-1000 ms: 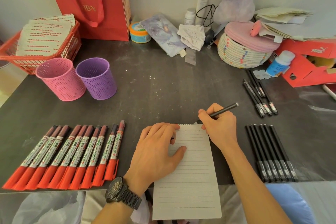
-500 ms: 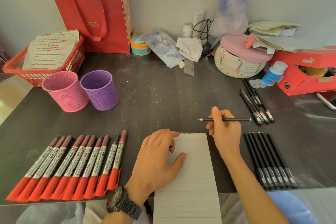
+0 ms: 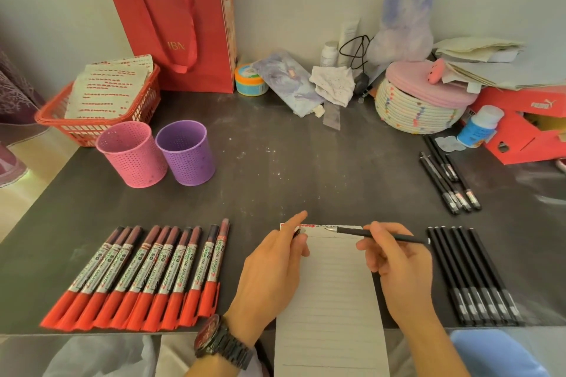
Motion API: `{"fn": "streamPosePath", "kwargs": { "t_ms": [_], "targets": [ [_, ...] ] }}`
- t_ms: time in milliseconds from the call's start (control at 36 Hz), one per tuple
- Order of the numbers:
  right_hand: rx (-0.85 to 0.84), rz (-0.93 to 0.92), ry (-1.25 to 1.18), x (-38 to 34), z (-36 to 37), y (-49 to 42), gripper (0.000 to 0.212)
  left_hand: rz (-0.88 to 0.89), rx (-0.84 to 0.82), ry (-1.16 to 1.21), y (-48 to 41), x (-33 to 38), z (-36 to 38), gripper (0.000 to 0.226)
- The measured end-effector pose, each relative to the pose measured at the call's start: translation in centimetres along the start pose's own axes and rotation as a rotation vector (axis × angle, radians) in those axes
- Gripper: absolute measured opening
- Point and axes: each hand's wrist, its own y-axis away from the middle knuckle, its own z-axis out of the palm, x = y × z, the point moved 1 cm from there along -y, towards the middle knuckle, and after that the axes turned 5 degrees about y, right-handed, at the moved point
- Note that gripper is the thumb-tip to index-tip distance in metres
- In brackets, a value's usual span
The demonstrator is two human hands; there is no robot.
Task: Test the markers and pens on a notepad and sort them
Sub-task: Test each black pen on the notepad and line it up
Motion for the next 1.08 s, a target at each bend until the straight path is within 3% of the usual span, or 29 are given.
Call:
{"fn": "streamPosePath", "kwargs": {
  "t_ms": [83,167,500,750,1083],
  "targets": [
    [0.004,-0.015,-0.021,0.03,0.0,0.05,0.021,-0.043,0.062,0.076,-0.23,-0.27,0.1,0.017],
    [-0.036,-0.016,-0.096,-0.17,-0.02,0.15,0.021,-0.01,0.096,0.092,-0.34,-0.56,0.1,0.009],
    [-0.056,-0.023,-0.057,-0.33,0.08,0.1,0.013,0.015,0.095,0.164,-0.68,-1.03,0.14,0.018],
    [-0.064,-0.069,0.071,-0.34,0.16,0.19,0.028,0.025,0.088,0.124,-0.54,-0.92,0.13,0.022],
    [-0.089,-0.089,0.252,-0.15,0.52,0.34,0.011,0.085,0.091,0.083,-0.26,-0.35,-0.11,0.026]
  ]
}}
